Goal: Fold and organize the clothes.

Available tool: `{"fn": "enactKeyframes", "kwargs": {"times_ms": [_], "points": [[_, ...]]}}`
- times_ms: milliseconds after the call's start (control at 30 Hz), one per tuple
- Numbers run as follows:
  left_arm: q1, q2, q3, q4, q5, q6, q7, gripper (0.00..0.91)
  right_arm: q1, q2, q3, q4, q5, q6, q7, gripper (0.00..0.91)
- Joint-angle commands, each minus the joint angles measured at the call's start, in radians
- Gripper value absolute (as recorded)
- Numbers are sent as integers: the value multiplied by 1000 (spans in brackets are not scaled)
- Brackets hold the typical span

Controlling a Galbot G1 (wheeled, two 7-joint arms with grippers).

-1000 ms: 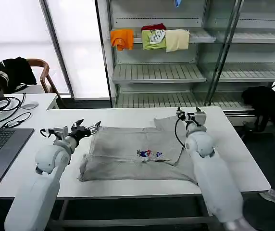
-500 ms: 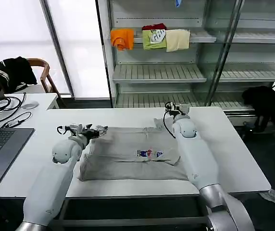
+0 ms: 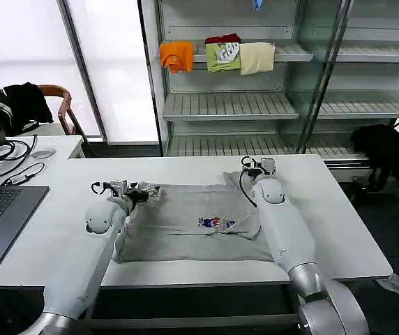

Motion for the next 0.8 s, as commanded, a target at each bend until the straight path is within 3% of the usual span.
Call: {"fn": "enactKeyframes", "kwargs": {"times_ms": [33, 633, 667, 700, 767, 800], "points": [[-13, -7, 6, 33, 12, -6, 0, 907, 3, 3, 1, -32, -5, 8, -6, 907], [-14, -3, 0, 68, 8, -13, 1, 907, -19, 23, -9, -33, -20, -3, 3, 887], [-11, -3, 0, 67, 7, -13, 2, 725, -23, 26, -7, -30, -24, -6, 3, 685], [-10, -3, 0, 67, 7, -13, 2, 373, -26, 27, -8, -28, -25, -8, 4, 514], [-11, -3, 0, 68, 6, -14, 1, 50, -31, 30, -9, -24, -34, -11, 6, 343], [-11, -2, 0, 69, 6, -14, 1, 20, -33, 31, -9, -22, -36, -13, 7, 181]]}}
